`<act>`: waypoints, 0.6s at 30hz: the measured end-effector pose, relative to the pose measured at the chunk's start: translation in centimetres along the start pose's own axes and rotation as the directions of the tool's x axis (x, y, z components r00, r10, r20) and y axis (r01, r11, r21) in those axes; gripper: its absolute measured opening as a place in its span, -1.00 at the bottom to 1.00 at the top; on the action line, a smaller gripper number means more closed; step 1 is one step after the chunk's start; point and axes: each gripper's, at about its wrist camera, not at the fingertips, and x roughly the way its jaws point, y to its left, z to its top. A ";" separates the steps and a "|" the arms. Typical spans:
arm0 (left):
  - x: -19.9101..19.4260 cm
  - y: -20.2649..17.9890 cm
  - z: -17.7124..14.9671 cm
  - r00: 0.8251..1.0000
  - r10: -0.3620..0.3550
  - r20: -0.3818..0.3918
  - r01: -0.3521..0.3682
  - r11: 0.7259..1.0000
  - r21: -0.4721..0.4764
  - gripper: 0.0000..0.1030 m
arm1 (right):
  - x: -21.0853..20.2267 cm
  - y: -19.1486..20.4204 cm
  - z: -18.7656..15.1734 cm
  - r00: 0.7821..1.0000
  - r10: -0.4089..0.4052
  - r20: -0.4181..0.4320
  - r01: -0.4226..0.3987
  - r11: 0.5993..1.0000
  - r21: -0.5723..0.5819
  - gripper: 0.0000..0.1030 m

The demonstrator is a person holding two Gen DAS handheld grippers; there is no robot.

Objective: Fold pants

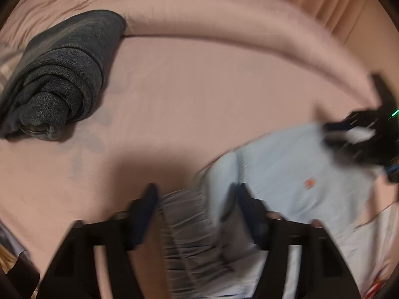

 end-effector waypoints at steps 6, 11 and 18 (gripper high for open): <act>-1.4 -0.7 -1.0 0.998 0.030 0.053 -0.033 0.999 0.043 -0.31 | -1.8 -0.1 -2.1 0.999 -0.031 0.014 0.032 0.998 -0.056 -0.94; -5.3 -1.7 -2.3 0.981 0.038 0.191 -0.052 0.996 0.068 -0.35 | -6.9 0.5 -3.0 0.983 -0.119 0.141 0.122 0.993 -0.009 -0.99; -7.6 -2.6 -3.8 0.972 0.023 0.235 -0.050 0.993 0.108 -0.35 | -12.3 0.8 -7.3 0.984 -0.095 0.150 0.109 0.990 -0.090 -0.97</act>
